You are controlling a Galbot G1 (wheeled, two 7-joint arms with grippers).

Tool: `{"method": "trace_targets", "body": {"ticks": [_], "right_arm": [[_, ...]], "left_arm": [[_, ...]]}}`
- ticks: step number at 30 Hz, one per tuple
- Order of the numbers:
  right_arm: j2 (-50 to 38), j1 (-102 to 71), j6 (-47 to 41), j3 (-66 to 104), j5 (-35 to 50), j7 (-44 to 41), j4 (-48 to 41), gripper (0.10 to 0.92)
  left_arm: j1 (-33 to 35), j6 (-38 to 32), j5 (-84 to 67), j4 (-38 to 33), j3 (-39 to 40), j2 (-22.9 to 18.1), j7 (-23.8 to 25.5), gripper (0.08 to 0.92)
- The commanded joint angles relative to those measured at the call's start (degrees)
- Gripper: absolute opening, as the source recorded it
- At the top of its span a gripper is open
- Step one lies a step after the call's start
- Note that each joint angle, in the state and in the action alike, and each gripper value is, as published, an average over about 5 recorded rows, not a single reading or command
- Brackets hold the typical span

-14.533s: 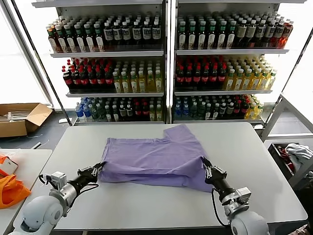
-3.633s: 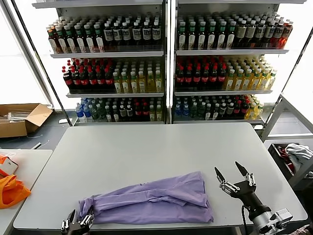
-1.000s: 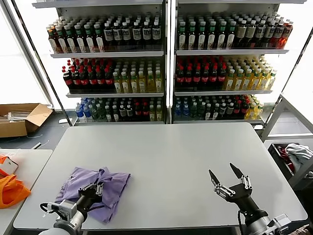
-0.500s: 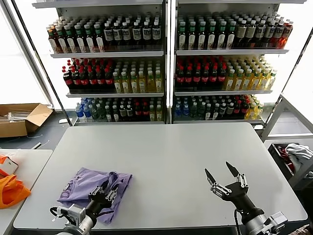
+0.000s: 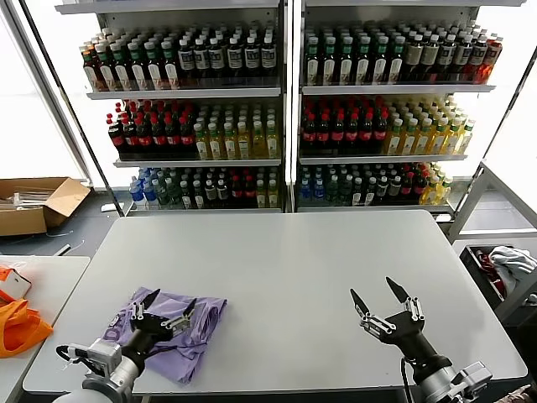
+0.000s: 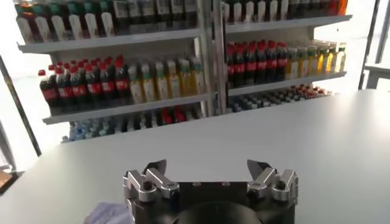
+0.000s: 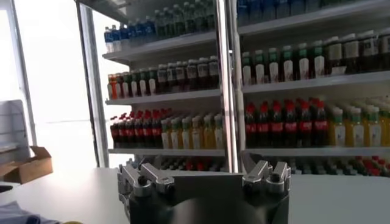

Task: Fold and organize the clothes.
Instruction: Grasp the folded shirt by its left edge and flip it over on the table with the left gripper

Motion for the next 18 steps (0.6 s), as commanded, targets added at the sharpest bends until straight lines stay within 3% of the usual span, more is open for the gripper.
{"method": "trace_targets", "body": {"ticks": [1,9,18], "right_arm": [[0.0,0.2,0.0,-0.3,0.0,0.0,-0.1,0.823],[0.0,0.3,0.1,-0.4,-0.1,-0.1,-0.8,0.823],[0.0,0.4,0.3,-0.4,-0.2,-0.2,-1.2,0.823]], "left_arm": [[-1.7,3.2,-10.3,10.9,-12.5,5.6,2.1,0.821],[-4.3,4.3,-15.5,20.4,-10.9,7.9,4.1,0.823],[-5.0,5.0,-15.7,20.7,-7.8,6.3,5.2,0.823]]}}
